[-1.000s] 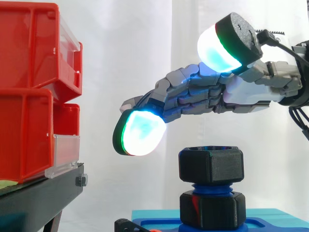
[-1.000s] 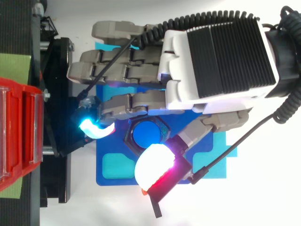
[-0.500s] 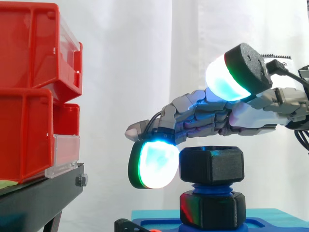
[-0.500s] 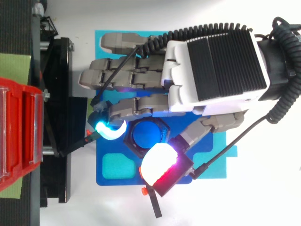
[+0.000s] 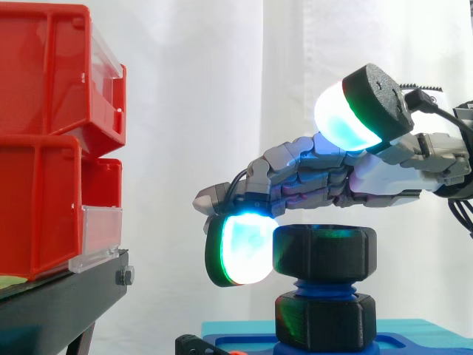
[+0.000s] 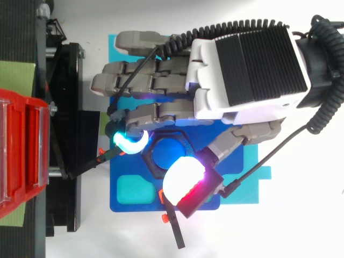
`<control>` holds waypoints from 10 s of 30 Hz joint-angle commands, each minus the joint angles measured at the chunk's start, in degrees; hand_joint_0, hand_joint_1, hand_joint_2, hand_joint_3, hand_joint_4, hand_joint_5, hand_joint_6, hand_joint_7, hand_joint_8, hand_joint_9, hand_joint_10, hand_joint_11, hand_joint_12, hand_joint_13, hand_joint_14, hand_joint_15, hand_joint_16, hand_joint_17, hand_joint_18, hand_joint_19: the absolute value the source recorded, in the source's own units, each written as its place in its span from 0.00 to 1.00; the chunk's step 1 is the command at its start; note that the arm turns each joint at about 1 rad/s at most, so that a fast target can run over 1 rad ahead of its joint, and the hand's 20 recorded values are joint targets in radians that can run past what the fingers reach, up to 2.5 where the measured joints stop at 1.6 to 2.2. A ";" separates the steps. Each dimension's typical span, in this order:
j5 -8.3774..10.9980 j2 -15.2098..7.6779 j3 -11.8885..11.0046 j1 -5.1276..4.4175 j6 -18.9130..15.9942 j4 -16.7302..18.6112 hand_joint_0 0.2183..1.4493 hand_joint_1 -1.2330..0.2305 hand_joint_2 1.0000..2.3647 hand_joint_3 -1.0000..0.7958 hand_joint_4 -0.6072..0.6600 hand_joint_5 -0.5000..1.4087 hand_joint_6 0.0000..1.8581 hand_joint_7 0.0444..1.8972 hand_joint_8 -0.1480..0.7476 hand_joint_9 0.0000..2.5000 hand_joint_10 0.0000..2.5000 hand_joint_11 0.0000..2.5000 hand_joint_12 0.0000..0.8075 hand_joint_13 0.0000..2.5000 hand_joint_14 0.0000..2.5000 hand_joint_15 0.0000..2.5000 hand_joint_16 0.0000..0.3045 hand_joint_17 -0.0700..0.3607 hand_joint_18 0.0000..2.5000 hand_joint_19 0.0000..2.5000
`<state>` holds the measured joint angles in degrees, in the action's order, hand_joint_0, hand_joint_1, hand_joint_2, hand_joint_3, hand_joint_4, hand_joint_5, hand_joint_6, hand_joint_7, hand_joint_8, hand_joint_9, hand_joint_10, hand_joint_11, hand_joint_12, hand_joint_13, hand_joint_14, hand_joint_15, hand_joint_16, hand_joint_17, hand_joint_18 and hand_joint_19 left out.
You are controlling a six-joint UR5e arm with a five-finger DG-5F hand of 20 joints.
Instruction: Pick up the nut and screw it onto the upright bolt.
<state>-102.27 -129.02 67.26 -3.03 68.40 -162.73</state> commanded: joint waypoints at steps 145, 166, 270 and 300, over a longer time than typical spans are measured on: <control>-6.63 0.00 -4.59 3.99 -2.48 -8.48 0.25 0.71 0.00 0.28 0.55 0.28 0.33 0.62 0.47 0.38 0.00 0.00 0.33 0.23 0.00 0.00 0.10 0.32 0.07 0.00; -8.04 0.09 -10.30 5.05 2.18 -12.35 0.24 0.69 0.00 0.28 0.64 0.24 0.27 0.54 0.46 0.47 0.00 0.01 0.35 0.25 0.00 0.00 0.11 0.34 0.12 0.00; -5.22 0.00 -4.59 3.11 1.21 -6.46 0.24 0.69 0.00 0.28 0.68 0.24 0.27 0.58 0.47 0.30 0.00 0.00 0.39 0.12 0.00 0.00 0.14 0.38 0.00 0.00; -7.69 0.00 -4.59 4.52 2.88 -5.84 0.26 0.61 0.00 0.28 0.45 0.30 0.32 0.63 0.37 0.45 0.00 0.00 0.24 0.27 0.00 0.00 0.05 0.24 0.15 0.00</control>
<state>-109.59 -128.98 62.67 1.30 71.31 -168.89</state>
